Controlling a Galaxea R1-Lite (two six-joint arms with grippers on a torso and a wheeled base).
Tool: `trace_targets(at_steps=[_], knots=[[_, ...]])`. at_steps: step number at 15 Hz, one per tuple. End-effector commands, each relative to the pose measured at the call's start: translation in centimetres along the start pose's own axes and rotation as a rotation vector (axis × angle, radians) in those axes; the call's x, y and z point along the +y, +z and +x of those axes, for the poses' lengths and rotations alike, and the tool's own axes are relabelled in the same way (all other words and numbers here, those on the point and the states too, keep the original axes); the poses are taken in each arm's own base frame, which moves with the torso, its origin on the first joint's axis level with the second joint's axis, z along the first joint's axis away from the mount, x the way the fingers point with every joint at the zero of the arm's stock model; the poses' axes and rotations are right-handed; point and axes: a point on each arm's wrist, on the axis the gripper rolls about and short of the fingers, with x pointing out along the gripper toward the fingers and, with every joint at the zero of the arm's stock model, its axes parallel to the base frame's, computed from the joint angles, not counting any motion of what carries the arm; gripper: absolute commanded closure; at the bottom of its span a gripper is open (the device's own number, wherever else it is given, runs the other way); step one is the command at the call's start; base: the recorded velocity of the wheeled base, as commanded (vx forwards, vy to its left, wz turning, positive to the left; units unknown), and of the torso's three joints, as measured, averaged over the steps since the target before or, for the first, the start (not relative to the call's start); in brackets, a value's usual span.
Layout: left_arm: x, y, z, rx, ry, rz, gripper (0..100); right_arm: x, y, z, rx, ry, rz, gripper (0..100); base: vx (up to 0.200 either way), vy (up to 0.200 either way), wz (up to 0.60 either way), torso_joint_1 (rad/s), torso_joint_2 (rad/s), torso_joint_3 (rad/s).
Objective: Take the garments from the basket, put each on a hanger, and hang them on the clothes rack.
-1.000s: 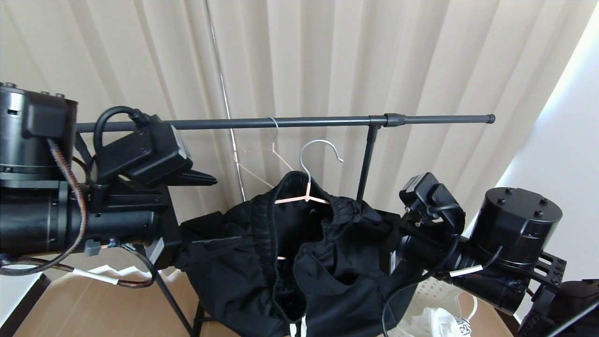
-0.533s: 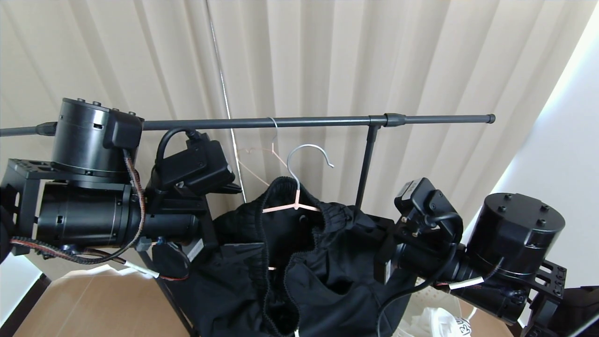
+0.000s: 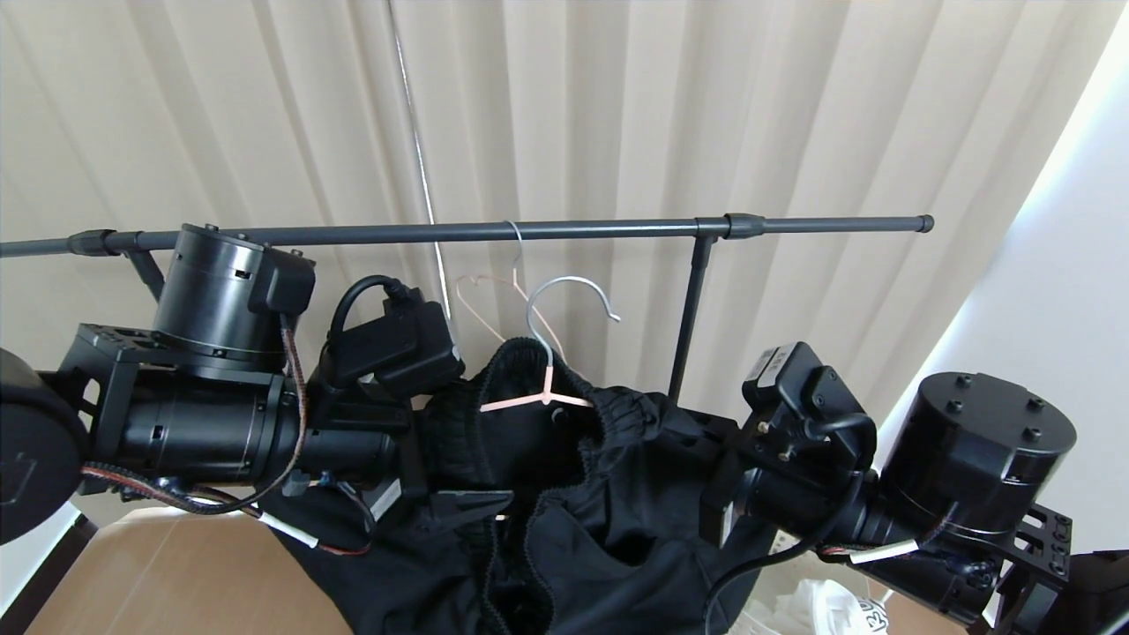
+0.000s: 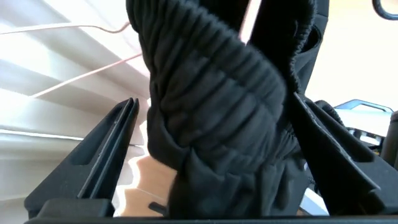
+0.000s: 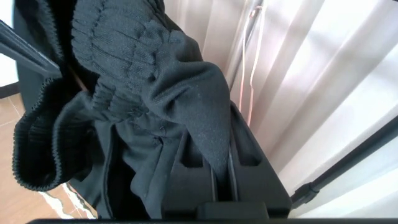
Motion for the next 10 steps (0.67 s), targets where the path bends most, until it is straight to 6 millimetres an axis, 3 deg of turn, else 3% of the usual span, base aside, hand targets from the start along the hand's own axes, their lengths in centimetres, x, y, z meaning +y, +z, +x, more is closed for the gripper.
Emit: trace_targets(at_steps=[1,2,3,10], knots=[[-0.01,-0.28,0.45,0.012,-0.011,-0.007,0,0.01,0.07,-0.02,-0.003,0.001,0.000,100,0.000,0.000,0.00,0.000,0.00,0.000],[-0.15,-0.52,0.52,0.019,-0.017,-0.010,0,0.01,0.07,-0.02,-0.003,0.001,0.000,100,0.000,0.000,0.00,0.000,0.00,0.000],[-0.20,-0.59,0.54,0.021,-0.018,-0.011,100,0.01,0.07,-0.02,-0.003,0.001,0.000,100,0.000,0.000,0.00,0.000,0.00,0.000],[-0.34,-0.79,0.44,0.021,-0.017,-0.020,100,-0.01,0.19,-0.08,-0.005,-0.002,-0.005,100,0.000,0.000,0.00,0.000,0.00,0.000]])
